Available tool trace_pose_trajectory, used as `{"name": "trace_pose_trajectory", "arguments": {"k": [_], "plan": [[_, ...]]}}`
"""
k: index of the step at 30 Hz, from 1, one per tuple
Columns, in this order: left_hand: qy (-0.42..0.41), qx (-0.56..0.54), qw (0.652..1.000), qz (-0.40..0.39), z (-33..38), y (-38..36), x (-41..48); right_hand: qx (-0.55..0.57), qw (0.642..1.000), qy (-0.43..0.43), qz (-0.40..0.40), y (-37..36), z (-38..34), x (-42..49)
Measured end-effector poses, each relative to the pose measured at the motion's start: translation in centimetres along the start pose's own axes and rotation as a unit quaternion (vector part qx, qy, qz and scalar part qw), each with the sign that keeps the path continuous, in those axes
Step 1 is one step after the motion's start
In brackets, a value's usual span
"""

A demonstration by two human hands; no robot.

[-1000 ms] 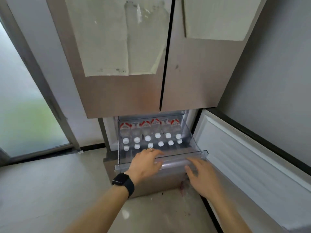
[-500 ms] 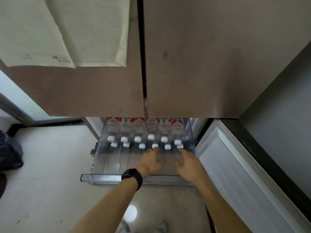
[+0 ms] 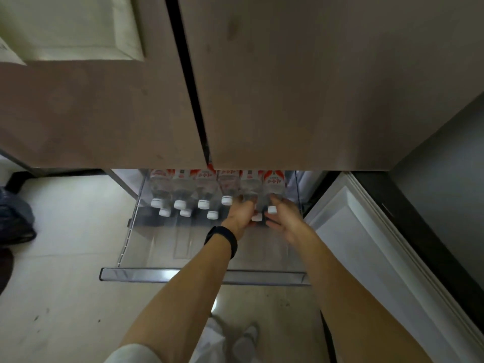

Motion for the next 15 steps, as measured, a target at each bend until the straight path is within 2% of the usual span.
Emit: {"name": "trace_pose_trajectory", "arguments": {"k": [5,9,13,15], "plan": [[-0.022,0.013,1.0,0.017,0.8,0.2,-1.3,-0.048,0.999,0.0,0.015,0.1,0.1,-0.9],[-0.077,0.15,0.978,0.124,2.3,1.5,-4.0,-0.131,0.99,0.034,0.035,0.5,0.6,-3.4],[-0.155,0.294,0.93,0.159,2.6,2.2,-8.5,-0.325,0.933,0.095,0.123,2.8,-0.8,-7.2],[-0.186,0.362,0.897,0.173,2.6,3.1,-11.0,-0.382,0.905,0.125,0.135,3.7,-1.9,-9.7]]}}
Point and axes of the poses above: each hand's wrist, its own x-axis towards the middle knuckle, its own y-axis out of the back of the hand, z = x × y, the point moved 7 cm from there along x, towards the middle knuckle, and after that the axes turned 4 degrees about y, right-handed, at the moved point
